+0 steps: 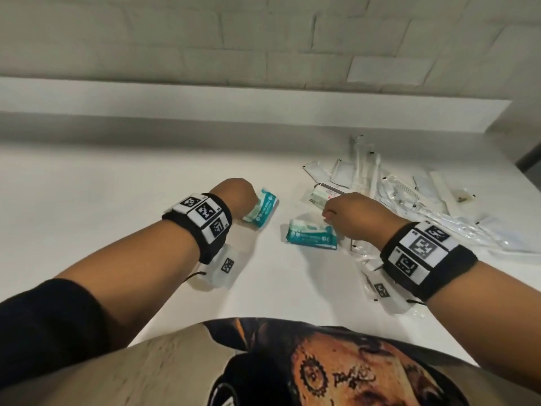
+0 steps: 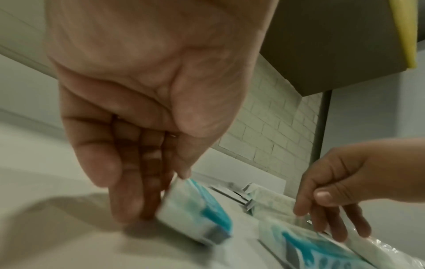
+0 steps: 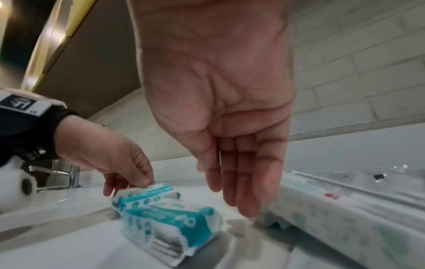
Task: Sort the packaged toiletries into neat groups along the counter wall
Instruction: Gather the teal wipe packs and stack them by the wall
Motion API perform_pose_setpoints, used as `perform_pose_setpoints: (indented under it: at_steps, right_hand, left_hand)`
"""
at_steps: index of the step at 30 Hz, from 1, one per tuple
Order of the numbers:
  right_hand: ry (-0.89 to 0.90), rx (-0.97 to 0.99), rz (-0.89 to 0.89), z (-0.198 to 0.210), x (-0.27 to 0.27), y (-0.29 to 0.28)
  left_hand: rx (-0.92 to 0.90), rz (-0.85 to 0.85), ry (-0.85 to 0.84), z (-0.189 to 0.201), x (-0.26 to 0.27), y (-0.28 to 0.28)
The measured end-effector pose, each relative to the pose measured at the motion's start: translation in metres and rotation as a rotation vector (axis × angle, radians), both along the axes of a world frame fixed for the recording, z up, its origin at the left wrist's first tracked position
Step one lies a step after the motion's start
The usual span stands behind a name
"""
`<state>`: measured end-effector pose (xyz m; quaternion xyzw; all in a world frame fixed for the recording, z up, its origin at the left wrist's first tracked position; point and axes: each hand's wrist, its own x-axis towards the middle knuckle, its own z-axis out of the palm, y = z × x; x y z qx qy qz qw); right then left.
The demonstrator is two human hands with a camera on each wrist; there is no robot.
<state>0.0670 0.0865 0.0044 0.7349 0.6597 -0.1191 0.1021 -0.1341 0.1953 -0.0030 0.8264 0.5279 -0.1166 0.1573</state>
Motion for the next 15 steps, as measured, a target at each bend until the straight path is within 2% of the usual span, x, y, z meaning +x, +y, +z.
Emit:
perform_pose_setpoints:
  at_steps: [6,8,11,13,15]
  right_hand:
    - [0.146,-0.019,-0.062,-0.005,-0.002,-0.002]
    - [0.128,-0.037,-0.011,-0.007,-0.008,-0.004]
    - [0.012,-0.069,0.049,-0.012,-0.018,-0.006]
    - [-0.037,-0.086,0.016,-0.009,-0.017,-0.004]
    - [0.02,-0.073,-0.054,0.0,-0.01,-0.001]
  left_hand:
    - [-0.029,0.02,0.006,-0.003,-0.001,-0.007]
    - [-0.036,0.022,-0.031,-0.002,0.001,-0.011]
    - [-0.069,-0.014,-0.09,-0.001,0.003,-0.016]
    - [-0.11,-0.062,-0.119,0.001,0.0,-0.019]
    - [-0.171,-0.122,-0.142,0.0,-0.004,-0.021]
